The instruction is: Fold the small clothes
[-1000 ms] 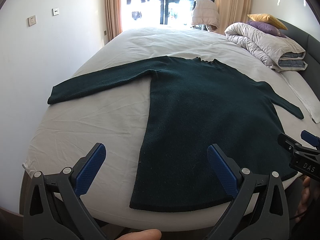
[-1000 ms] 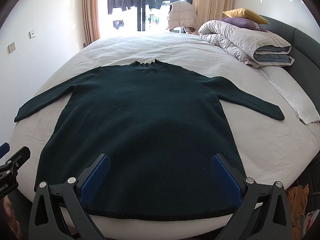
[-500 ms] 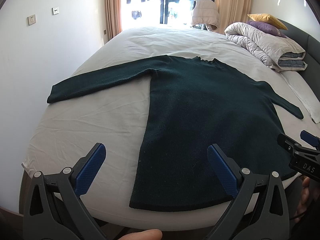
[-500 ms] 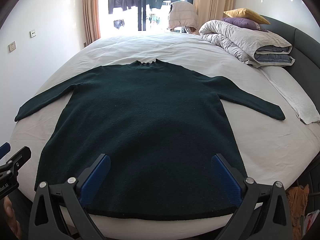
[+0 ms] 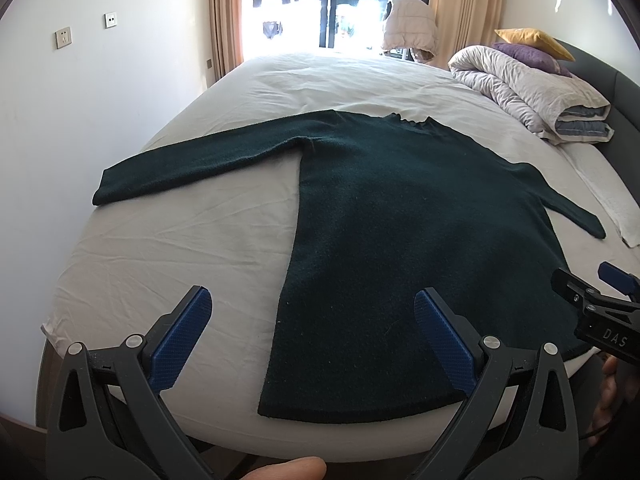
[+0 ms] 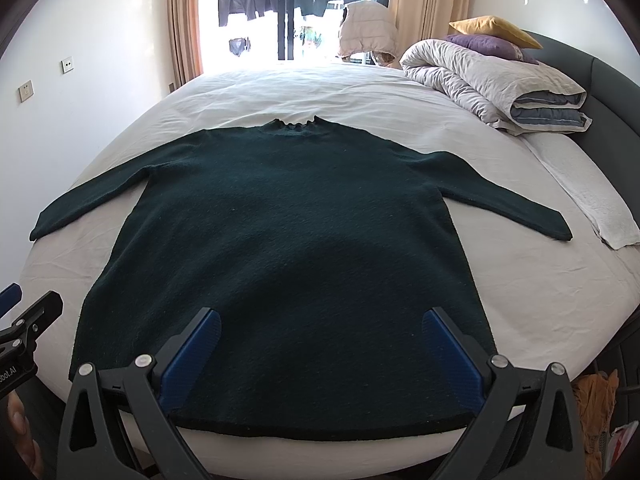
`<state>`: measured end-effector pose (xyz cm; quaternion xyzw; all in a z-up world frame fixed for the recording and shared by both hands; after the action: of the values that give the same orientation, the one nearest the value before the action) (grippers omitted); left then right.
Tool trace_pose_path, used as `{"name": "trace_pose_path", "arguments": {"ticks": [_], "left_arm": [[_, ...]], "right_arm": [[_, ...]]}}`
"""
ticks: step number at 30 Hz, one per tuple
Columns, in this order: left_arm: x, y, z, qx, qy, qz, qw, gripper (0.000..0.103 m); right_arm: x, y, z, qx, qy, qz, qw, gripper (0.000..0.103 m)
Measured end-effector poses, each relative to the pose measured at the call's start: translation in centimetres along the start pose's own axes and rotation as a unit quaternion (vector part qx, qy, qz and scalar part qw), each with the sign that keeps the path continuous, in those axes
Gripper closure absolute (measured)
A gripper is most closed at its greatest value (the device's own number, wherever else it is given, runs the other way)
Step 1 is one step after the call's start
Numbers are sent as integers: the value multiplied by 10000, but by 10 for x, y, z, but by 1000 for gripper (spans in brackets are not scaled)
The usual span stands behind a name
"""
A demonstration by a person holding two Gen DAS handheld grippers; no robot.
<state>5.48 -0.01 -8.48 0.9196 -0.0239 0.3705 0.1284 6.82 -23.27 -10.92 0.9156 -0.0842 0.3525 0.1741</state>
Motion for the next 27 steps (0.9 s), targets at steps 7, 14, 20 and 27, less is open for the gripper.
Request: {"name": "trace_pose_path", "arguments": {"ticks": [7, 14, 20, 27], "left_arm": [[6, 4, -5, -108, 65, -42, 9999, 0], [10, 1, -9, -144, 158, -22, 9998, 0], [10, -6, -12, -290, 166, -131, 9994, 0], [30, -63, -26, -1369, 690, -1033, 9828, 0]], "right_arm": [[-1, -3, 1, 7, -4, -32, 10000, 0], [1, -6, 0, 19, 10, -78, 10000, 0], [2, -12, -3, 62, 40, -174, 9998, 0], [19, -26, -7, 375, 347, -458, 9976, 0]]}}
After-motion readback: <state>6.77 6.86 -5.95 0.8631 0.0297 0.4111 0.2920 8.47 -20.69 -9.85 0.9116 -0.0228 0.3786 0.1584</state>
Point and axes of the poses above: each gripper's, at about its wrist camera, not at the fingertips, and z roughly the way its jaws point, y to its right, x to its top, the point moved 9 cm from there along z, roughly the way its jaws point, and after that the axes turned 15 degrees about -x, right-handed, at the moved point
